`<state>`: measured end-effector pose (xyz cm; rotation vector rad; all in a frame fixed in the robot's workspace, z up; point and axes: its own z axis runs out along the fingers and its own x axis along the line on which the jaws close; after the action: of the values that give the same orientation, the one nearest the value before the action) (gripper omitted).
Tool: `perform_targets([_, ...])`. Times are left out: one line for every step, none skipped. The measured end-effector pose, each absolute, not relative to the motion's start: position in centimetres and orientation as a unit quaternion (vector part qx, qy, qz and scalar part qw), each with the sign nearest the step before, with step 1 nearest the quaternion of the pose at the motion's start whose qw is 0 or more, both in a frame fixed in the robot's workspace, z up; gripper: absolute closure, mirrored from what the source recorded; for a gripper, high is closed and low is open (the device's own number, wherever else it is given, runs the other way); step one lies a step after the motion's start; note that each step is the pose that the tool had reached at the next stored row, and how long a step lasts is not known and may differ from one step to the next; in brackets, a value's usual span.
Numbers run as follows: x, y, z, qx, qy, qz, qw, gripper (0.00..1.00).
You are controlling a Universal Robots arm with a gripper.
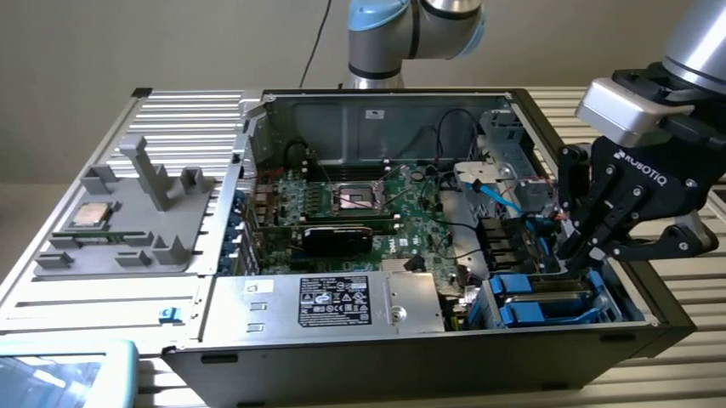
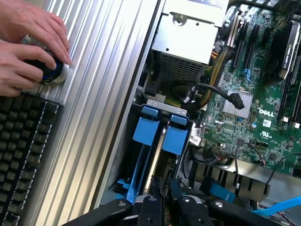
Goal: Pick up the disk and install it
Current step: 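Insert the first disk wire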
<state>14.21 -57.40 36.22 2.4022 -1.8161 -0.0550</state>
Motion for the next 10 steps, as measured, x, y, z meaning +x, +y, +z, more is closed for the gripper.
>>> perform_targets([14.24,-57.35,36.22,0.795,-0.602,-0.017,0.066,0.84])
perform_targets([14.27,-57.29,36.22,0.795,-0.603,-0.016,0.067,0.84])
perform_targets([14.29,-57.23,36.23,0.795,-0.603,-0.016,0.068,0.84])
perform_targets([14.33,-57.16,36.23,0.794,-0.603,-0.015,0.069,0.84])
perform_targets([14.35,-57.12,36.22,0.794,-0.603,-0.015,0.069,0.84])
perform_targets([14.36,-57.11,36.22,0.794,-0.604,-0.015,0.069,0.84])
perform_targets([14.38,-57.11,36.22,0.794,-0.604,-0.015,0.069,0.84])
perform_targets([14.39,-57.11,36.22,0.794,-0.604,-0.015,0.069,0.84])
perform_targets([14.39,-57.1,36.22,0.794,-0.604,-0.015,0.069,0.84])
perform_targets([14.39,-57.1,36.23,0.794,-0.604,-0.015,0.069,0.84])
